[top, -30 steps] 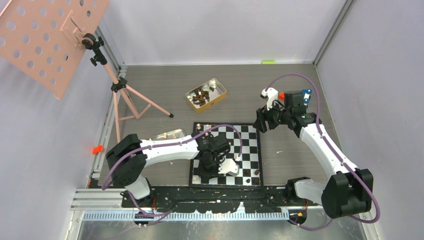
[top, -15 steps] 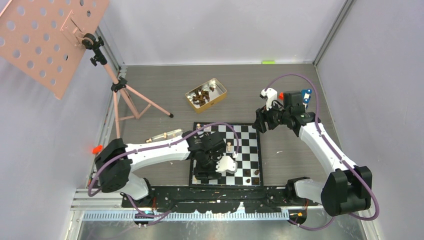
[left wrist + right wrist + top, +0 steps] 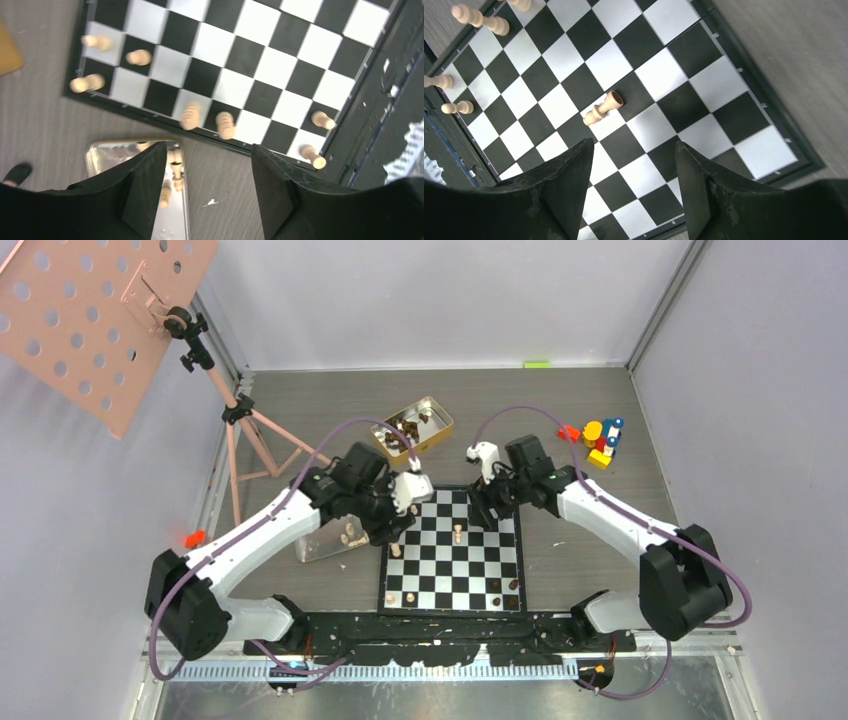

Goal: Set up the chess pieces on the board

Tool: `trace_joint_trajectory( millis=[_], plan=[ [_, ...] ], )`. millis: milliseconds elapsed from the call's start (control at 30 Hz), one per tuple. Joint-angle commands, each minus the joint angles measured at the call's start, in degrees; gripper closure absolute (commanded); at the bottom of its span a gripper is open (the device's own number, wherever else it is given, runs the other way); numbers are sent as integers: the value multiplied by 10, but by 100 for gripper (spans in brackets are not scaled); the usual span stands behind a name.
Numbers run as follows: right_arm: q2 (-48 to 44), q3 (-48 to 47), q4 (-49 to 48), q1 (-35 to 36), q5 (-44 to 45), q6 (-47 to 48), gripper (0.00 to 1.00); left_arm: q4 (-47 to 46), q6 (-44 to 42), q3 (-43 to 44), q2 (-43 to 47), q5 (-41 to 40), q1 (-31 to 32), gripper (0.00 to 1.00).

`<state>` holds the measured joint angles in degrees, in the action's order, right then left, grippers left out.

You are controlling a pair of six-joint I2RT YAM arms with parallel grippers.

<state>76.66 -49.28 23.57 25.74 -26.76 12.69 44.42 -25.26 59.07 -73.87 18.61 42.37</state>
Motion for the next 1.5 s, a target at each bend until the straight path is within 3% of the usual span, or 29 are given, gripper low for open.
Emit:
trace_joint_trajectory(
  millis=[0,200,433,1067,1467],
  plan=[
    [31,1,-29,51,47,-15,33,-48,35,-4,42,11,-64,31],
    [64,-9,-30,97,83,-14,33,-59,75,0,42,-50,-150,24],
    [51,-11,-26,99,101,1,34,-3,99,12,-3,-114,-212,31],
    [35,-18,-4,77,84,27,34,27,100,10,-141,-111,-214,60],
    [39,-19,-2,74,80,31,34,34,97,13,-174,-92,-214,67]
  ],
)
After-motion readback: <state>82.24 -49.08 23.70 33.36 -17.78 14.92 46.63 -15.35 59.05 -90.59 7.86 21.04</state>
